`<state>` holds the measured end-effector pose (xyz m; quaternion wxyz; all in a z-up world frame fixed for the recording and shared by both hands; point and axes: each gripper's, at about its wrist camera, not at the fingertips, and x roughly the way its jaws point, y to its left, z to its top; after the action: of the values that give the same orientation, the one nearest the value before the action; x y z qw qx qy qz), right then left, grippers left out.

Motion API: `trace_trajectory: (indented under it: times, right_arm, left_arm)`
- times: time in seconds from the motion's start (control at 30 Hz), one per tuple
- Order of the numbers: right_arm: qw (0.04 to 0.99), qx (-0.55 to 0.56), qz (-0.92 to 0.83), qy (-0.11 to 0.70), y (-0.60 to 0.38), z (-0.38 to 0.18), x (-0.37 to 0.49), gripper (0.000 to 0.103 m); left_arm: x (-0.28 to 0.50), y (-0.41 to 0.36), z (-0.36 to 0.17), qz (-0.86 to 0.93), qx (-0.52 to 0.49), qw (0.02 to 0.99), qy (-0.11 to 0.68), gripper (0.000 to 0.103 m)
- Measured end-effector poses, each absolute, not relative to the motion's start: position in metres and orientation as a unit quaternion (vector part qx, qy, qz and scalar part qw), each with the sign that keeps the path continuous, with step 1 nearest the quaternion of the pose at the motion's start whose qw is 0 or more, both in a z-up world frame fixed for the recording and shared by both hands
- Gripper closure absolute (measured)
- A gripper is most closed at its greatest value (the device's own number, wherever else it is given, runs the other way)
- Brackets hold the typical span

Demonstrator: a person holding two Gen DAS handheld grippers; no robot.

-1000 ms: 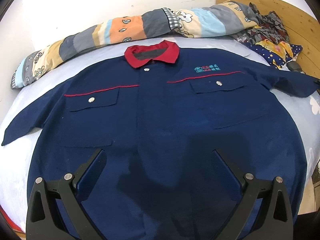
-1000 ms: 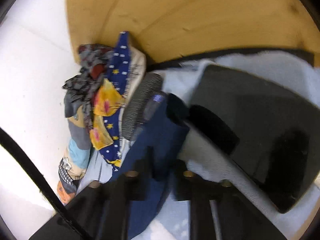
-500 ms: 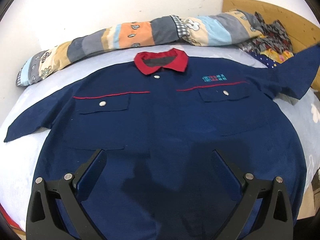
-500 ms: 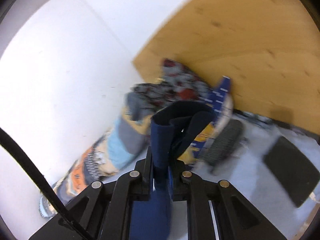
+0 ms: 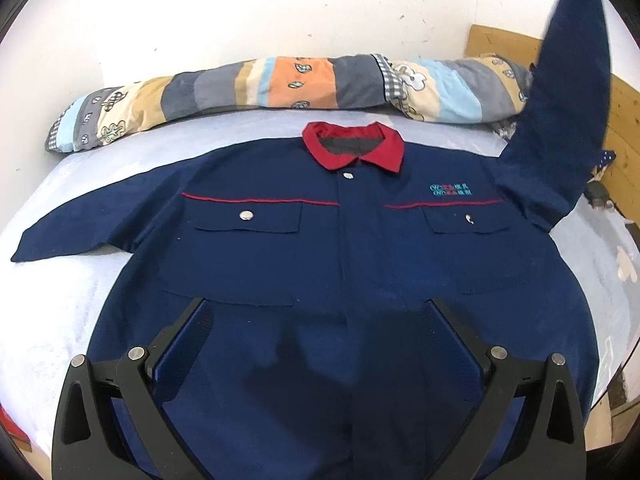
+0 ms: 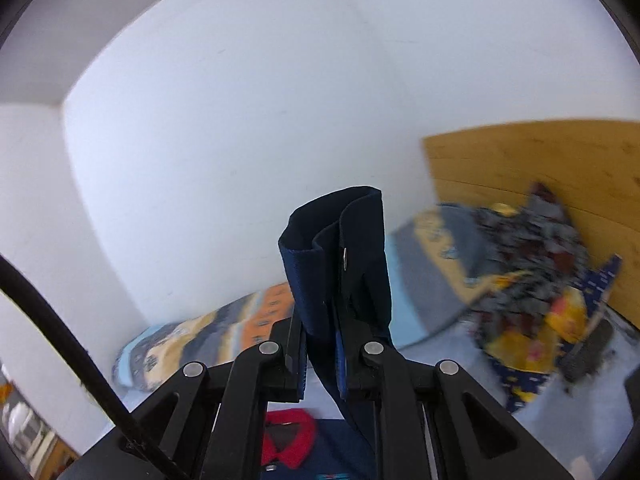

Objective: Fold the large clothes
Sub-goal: 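Lift the sleeve with the right gripper and lay it across the jacket body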

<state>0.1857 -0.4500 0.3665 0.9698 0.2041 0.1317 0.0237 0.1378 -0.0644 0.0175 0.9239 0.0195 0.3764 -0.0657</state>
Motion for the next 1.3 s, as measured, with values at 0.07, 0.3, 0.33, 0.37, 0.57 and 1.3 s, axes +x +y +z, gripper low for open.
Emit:
trace_trajectory:
  times: [0.07,0.3,0.33,0.37,0.57,1.3]
  right_arm:
    - [0.971,0.189,0.049,0.137,-0.414,0.372,0.194,0.091]
    - [0.961,0.145,0.133,0.195,-0.287,0.329,0.217,0.091]
    - [0.958,0.139,0.141,0.206,-0.272,0.318,0.222,0.091]
    - [0.953,0.131,0.153,0.225,-0.251,0.300,0.228,0.091]
    - [0.920,0.118,0.194,0.320,-0.176,0.190,0.252,0.091]
    - [0.796,0.179,0.235,0.529,-0.098,-0.034,0.249,0.035]
  left_arm:
    - [0.137,-0.061,0.020,-0.064,0.015,0.924,0.376,0.000]
    - [0.133,-0.038,0.028,-0.045,-0.007,0.927,0.372,0.000]
    - [0.132,-0.035,0.029,-0.040,-0.009,0.928,0.371,0.000]
    - [0.132,-0.032,0.029,-0.036,-0.010,0.928,0.371,0.000]
    - [0.131,-0.008,0.037,-0.010,-0.038,0.930,0.367,0.000]
    - [0.121,0.028,0.048,0.041,-0.072,0.932,0.354,0.000]
